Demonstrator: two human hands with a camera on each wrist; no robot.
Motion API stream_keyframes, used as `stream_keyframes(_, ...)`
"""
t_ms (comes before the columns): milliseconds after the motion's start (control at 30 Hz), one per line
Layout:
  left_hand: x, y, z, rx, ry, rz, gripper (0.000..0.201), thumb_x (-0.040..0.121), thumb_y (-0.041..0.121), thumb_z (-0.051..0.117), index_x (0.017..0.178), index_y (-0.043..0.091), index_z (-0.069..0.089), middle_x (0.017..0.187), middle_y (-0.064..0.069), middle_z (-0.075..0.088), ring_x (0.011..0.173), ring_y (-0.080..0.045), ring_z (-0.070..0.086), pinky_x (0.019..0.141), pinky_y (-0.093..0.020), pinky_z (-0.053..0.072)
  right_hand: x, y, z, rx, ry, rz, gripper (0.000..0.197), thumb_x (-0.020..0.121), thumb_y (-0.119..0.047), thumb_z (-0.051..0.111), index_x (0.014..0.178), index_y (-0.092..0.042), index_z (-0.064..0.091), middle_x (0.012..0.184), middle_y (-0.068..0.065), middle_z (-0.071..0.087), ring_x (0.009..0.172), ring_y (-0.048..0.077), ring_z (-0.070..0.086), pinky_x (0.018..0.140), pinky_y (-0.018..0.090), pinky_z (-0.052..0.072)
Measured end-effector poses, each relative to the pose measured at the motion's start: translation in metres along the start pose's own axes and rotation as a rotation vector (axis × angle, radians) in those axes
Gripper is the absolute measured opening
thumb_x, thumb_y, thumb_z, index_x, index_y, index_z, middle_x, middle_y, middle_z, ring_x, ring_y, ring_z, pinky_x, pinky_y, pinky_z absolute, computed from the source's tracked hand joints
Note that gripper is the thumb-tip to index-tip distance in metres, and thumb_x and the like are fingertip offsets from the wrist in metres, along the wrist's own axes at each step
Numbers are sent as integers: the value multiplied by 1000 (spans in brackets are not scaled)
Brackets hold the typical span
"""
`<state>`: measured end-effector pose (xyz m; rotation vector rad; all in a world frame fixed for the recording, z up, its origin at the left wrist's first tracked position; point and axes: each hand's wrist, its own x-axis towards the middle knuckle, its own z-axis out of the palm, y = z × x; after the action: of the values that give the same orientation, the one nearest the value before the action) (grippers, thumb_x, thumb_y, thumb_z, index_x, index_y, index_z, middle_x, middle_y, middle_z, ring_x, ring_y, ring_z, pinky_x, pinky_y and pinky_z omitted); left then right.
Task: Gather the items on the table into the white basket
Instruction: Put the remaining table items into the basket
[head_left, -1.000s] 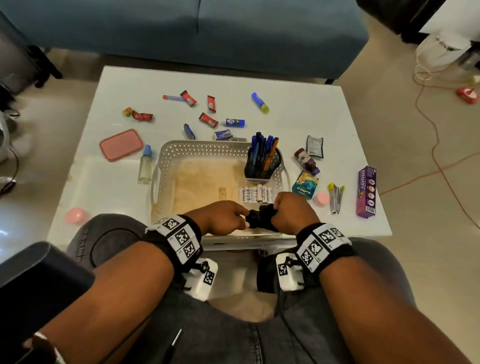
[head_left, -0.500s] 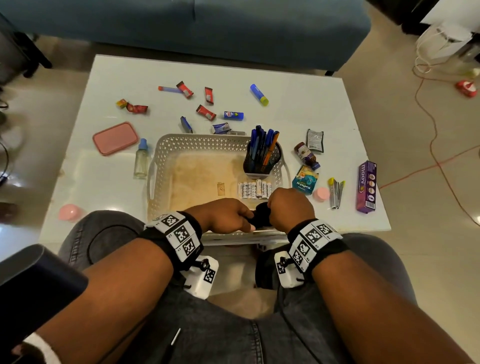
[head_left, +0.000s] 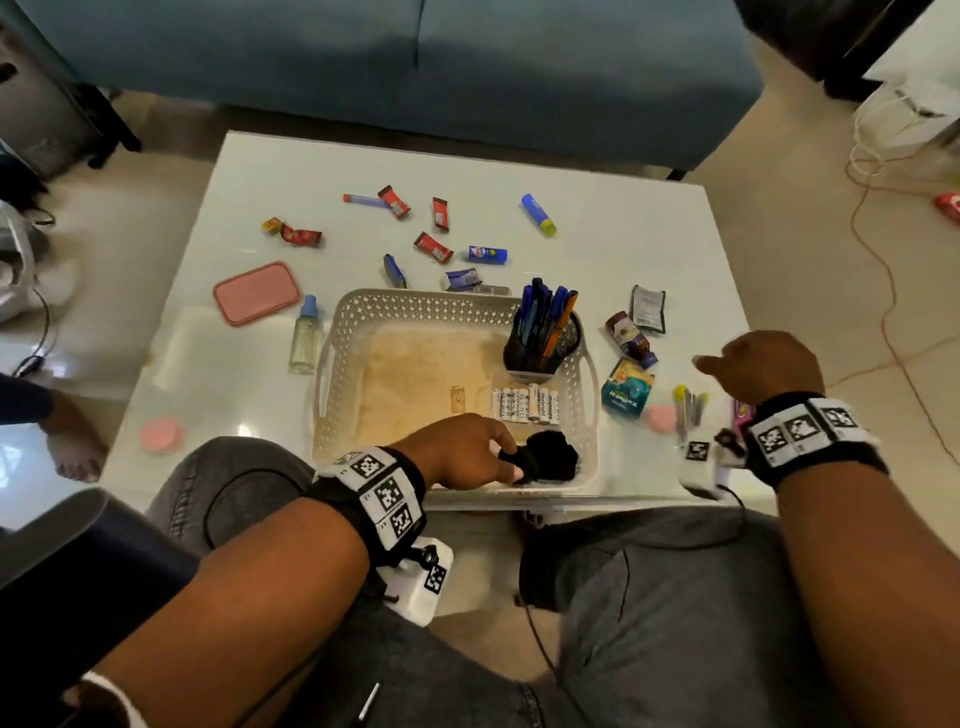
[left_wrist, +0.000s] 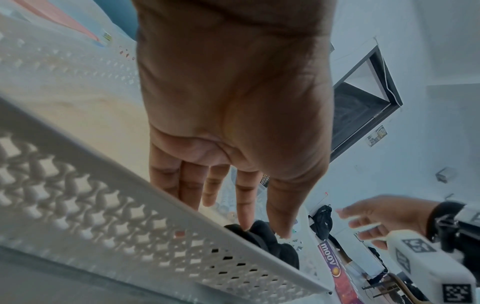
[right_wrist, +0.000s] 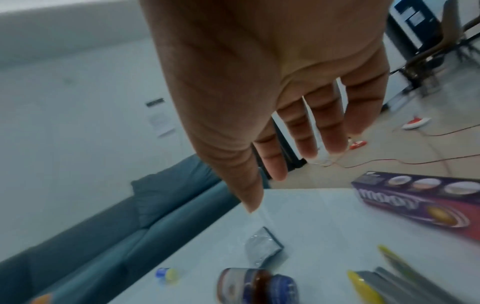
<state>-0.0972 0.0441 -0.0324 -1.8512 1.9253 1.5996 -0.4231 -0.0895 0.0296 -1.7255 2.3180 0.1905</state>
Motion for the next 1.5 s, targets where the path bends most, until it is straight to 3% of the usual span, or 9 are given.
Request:
stream_keyframes(167, 4, 1, -5, -16, 31, 15, 38, 83, 46, 77, 118, 33, 68, 139, 5, 54, 127, -18, 51, 105, -34, 42, 36, 45, 54, -50, -155, 251, 92, 66, -80, 60, 124, -9, 63, 131, 18, 61, 117, 39, 57, 99, 45, 48)
stream_keyframes(300, 6, -1, -6, -32, 14, 7, 40, 81, 44, 80, 117, 30, 69, 137, 6, 56, 126, -17, 52, 105, -33, 42, 30, 50, 76, 266, -255, 387, 69, 73, -47, 82, 115, 6, 64, 104, 25, 69, 88, 38, 67, 77, 43, 56)
stream_keyframes(400, 6, 1, -9, -83, -4, 6, 37, 81, 40, 81, 115, 29, 69, 135, 5, 58, 125, -17, 52, 104, -33, 42, 19, 46, 68, 306, -230, 390, 60, 82, -32, 79, 126, 5, 61, 120, 25, 66, 95, 35, 65, 81, 40, 56)
stream_keyframes(533, 5, -2, -15, -47, 42, 6, 32, 84, 42, 77, 113, 31, 68, 135, 5, 58, 125, -19, 53, 104, -35, 43, -10, 22, 28, 197, -18, 191, 45, 93, -31, 64, 132, -9, 63, 140, 19, 57, 124, 37, 55, 104, 39, 44)
stream_keyframes(733, -8, -17, -45, -114, 364, 21, 13, 93, 37, 66, 95, 24, 70, 110, 2, 70, 105, -20, 63, 93, -36, 51, -65, -44, -17, 592, 461, -384, 20, 81, -14, 69, 97, -18, 79, 101, -2, 75, 92, 15, 69, 81, 11, 42)
stream_keyframes(800, -13, -32, -54, -242, 439, -14, 22, 94, 45, 59, 92, 25, 69, 104, 2, 72, 99, -23, 66, 93, -42, 53, -92, -77, -18, 726, 325, -576, 14, 75, -10, 75, 81, -22, 78, 89, -20, 72, 85, -4, 65, 78, 9, 46)
stream_keyframes(1100, -61, -81, -73, -604, 412, -235, 25, 103, 35, 50, 108, 13, 61, 98, -3, 71, 75, -23, 69, 63, -30, 50, -151, -171, 73, 288, -317, -870, 49, 67, -28, 86, 92, -29, 43, 89, -7, 64, 76, 16, 66, 67, 43, 55)
stream_keyframes(1333, -68, -87, -74, -663, 471, -300, 43, 102, 50, 44, 105, 14, 67, 103, -16, 73, 70, -28, 65, 68, -34, 55, -142, -180, 94, 28, -353, -872, 46, 70, -27, 83, 102, -31, 51, 104, -8, 70, 85, 16, 66, 71, 33, 54)
stream_keyframes(1500, -57, -88, -68, -224, 319, -296, 34, 93, 40, 63, 99, 9, 77, 96, -10, 77, 89, -28, 74, 83, -40, 61, -143, -174, 98, -94, -346, -872, 42, 71, -20, 80, 103, -29, 54, 98, -5, 65, 83, 19, 59, 65, 29, 44)
